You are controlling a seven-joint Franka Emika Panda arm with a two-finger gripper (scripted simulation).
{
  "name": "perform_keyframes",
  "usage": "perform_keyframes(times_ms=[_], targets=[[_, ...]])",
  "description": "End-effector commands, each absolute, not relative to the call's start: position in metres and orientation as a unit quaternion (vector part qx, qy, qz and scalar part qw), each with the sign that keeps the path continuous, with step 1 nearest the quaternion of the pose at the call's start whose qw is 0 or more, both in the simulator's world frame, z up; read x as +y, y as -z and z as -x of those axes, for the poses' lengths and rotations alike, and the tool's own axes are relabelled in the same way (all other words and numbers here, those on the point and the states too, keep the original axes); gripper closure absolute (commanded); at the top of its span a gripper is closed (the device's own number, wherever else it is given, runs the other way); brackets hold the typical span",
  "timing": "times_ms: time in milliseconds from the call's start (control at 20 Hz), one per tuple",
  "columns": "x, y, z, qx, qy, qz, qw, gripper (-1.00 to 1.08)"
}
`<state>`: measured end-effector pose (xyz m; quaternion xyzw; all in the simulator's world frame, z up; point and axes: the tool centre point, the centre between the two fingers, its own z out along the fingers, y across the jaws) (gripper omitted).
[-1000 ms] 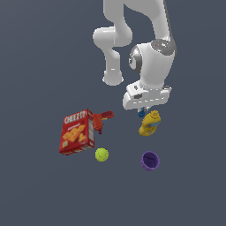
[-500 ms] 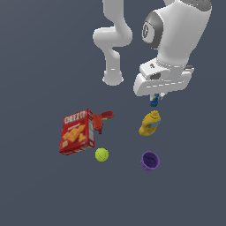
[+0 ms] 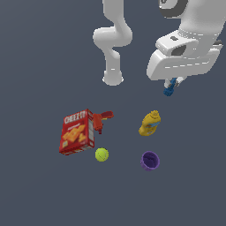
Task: Pick up a designated object from a clutter of objects.
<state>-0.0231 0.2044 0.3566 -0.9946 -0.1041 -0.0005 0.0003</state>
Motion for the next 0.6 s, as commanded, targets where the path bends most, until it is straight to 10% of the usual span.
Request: perform_keyframes(times_ms=[0,550], targets=[[0.209,-0.37,0.02,-0.104,0.0,0.995,0.0,1.08],[0.217,-0.391,0.014,-0.104,0.0,0.995,0.0,1.08]])
